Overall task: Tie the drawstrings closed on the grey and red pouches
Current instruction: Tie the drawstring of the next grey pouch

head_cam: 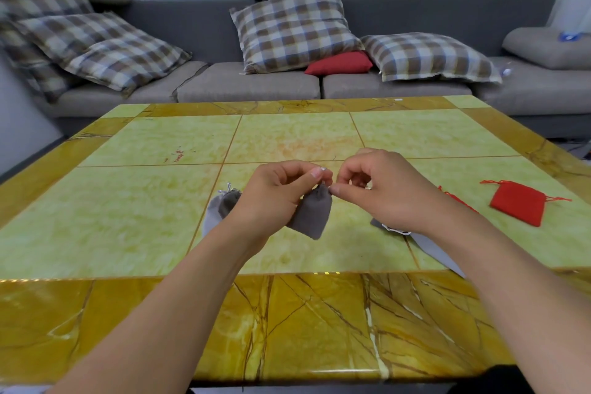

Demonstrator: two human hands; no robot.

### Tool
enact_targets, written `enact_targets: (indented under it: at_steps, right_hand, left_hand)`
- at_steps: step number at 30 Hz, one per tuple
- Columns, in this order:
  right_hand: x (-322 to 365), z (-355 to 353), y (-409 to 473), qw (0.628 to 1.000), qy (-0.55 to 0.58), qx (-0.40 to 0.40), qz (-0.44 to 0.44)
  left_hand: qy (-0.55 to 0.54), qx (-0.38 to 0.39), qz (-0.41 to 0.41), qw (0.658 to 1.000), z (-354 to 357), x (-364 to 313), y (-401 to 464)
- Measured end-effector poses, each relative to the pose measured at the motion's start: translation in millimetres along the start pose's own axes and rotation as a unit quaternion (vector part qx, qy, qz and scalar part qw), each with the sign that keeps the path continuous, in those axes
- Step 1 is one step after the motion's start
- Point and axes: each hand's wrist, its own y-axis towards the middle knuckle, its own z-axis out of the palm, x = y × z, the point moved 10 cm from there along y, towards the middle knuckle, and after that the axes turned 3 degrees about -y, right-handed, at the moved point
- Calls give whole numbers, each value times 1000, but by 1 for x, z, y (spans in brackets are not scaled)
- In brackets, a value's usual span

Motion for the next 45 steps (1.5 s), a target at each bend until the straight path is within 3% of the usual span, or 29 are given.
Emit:
enact_targets:
  at_steps: [6, 16, 26, 32, 40, 45]
  right_hand:
    - [8, -7, -3, 994, 103, -6, -23]
    - [12, -17, -3, 986, 149, -48, -60]
    - [31, -1, -3, 992, -33, 3, -123]
    - [39, 4, -3, 990, -40, 17, -133]
    - [35, 0, -5, 993, 70, 23, -89]
    - [27, -11, -5, 986, 152, -7, -69]
  left_hand:
    - [62, 32, 42, 997, 5, -4, -1]
    - [64, 25, 45, 997, -3, -8, -2]
    - [191, 73, 84, 975, 3, -15, -11]
    - [151, 70, 67, 984, -3, -16, -11]
    - [-74, 16, -7, 997, -12, -8, -8]
    - [-76, 5, -1, 997, -17, -13, -7]
